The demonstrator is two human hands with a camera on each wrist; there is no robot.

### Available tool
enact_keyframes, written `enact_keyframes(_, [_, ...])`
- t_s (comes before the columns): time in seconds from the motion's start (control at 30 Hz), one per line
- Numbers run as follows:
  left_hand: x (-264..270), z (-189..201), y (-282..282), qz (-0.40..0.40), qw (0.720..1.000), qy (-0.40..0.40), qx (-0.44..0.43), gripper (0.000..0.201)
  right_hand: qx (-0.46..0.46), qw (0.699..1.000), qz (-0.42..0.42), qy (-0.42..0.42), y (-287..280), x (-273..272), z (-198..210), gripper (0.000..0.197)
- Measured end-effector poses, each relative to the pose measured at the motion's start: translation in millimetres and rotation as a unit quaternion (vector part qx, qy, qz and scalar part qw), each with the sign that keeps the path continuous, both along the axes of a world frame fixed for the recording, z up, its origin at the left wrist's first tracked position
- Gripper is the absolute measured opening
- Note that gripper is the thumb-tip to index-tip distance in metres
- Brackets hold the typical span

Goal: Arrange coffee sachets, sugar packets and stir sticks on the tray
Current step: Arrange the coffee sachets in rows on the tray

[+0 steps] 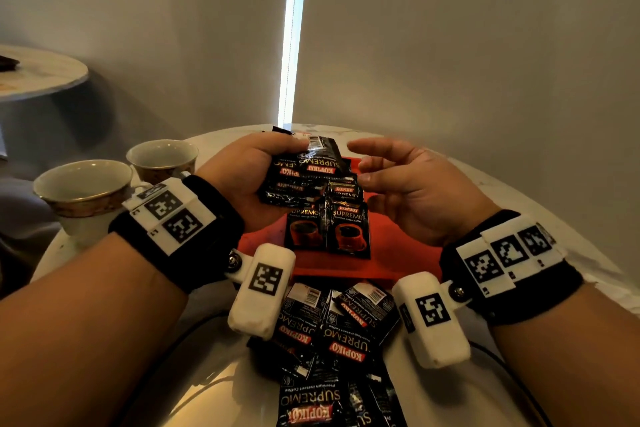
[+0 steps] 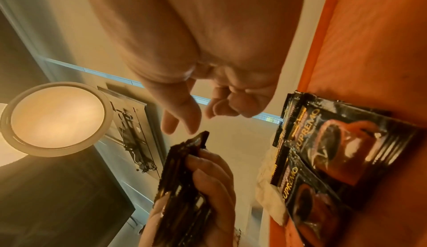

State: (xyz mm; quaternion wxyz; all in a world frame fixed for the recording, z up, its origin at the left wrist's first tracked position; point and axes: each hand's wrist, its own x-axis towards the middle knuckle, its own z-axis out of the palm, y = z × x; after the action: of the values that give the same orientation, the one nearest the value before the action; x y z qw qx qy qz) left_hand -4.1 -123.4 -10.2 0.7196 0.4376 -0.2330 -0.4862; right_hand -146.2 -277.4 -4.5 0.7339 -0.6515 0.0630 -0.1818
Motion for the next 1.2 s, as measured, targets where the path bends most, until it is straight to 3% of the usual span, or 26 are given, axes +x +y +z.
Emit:
enact_keyframes(0.2, [-4,0,-1,-0.007,1.0,0.006,-0.007,0.046,-0.033,0.999,-0.001,0.011,3,3,-6,0.039])
enact_keyframes(0.63, [-3,1,-2,0.0,0.999,-0.013,0.042,0.039,-0.064,0.997,-0.046,0.023,13,6,-7,0.019])
enact_keyframes(0.77, [0,-1,-1,-0.003,0.998,-0.014,0.057,0.049,-0.068,0.996,-0.057,0.017,14,6,-5,0.016])
enact_keyframes(0.87, [2,2,2,-0.001,0.998,-0.01,0.066,0.039,-0.06,0.995,-0.08,0.003,16,6,1,0.013])
enact_keyframes(1.03, [11,6,6,0.097,0.991,0.001,0.09,0.022,-0.034,0.99,-0.139,-0.016,17,13,14,0.014])
enact_keyframes(1.2, [20,8,9,0.141,0.983,-0.014,0.113,0.015,-0.059,0.985,-0.132,0.095,10,28,19,0.016])
